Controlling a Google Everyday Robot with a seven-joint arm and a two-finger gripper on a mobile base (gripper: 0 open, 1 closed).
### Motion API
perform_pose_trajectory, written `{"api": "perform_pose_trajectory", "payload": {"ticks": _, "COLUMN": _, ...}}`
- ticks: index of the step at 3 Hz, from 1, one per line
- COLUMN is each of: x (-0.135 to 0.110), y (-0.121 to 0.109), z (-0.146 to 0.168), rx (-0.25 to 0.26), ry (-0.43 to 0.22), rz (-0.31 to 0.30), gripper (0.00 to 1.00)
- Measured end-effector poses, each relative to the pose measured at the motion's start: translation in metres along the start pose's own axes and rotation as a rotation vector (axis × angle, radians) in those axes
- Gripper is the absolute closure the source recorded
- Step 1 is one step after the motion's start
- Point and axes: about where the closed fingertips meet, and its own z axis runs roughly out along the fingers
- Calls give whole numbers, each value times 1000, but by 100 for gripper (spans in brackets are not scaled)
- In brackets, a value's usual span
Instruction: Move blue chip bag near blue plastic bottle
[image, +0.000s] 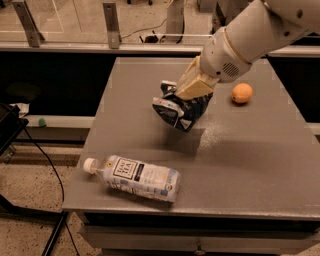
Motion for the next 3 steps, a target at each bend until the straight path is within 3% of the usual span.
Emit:
{"api": "perform_pose_trajectory", "payload": {"ticks": 1, "x": -1, "y": 20, "z": 8, "rx": 2, "ry": 3, "rz": -12, "gripper": 100}}
{"api": "perform_pose_trajectory", "payload": {"ticks": 2, "x": -14, "y": 62, "z": 39, "rx": -8, "ry": 2, "rz": -27, "gripper": 100}}
{"api": "perform_pose_trajectory", "payload": {"ticks": 3, "x": -18, "y": 69, "z": 39, "rx": -13, "ry": 3, "rz": -32, "gripper": 100}}
